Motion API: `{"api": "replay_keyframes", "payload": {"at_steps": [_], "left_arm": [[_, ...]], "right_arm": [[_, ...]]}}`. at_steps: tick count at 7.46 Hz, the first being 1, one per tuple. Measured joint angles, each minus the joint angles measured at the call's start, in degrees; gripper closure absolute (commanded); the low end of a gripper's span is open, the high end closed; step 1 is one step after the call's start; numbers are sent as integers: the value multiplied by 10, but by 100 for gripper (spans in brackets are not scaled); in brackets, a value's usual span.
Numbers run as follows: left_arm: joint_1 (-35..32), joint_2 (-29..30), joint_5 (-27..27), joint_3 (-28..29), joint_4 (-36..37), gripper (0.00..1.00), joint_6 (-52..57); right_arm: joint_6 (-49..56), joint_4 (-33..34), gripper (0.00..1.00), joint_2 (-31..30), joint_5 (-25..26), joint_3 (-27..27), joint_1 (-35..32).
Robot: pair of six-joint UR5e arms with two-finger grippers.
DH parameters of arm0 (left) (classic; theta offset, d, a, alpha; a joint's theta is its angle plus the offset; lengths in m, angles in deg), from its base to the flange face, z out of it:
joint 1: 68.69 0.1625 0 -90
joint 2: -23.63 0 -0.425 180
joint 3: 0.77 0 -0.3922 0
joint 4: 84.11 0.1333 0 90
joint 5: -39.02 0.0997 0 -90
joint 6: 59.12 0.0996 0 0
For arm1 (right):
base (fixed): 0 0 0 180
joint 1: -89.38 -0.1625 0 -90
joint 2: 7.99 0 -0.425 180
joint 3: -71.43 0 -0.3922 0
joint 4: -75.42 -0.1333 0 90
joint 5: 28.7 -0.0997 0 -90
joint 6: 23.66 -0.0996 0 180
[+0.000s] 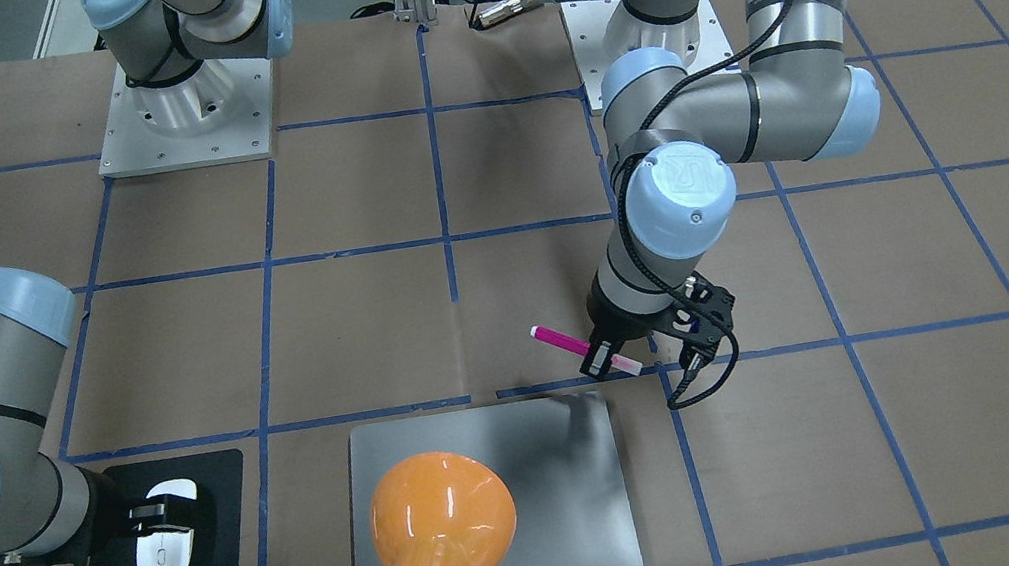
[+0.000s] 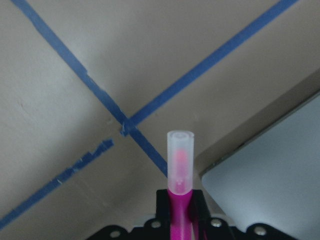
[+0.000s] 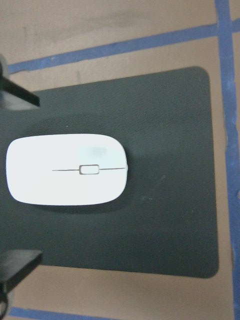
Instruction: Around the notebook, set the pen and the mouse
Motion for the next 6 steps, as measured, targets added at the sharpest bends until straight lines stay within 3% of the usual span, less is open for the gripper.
{"api": "replay_keyframes", "payload": {"at_steps": [2,6], "left_arm": [[-52,9,-5,0,3,100,-88],[-104,52,-5,0,55,100,-202]], "right_arm": [[-7,-86,0,-67,-12,32,-26],[-16,-169,0,-224,-27,23,-82]]}}
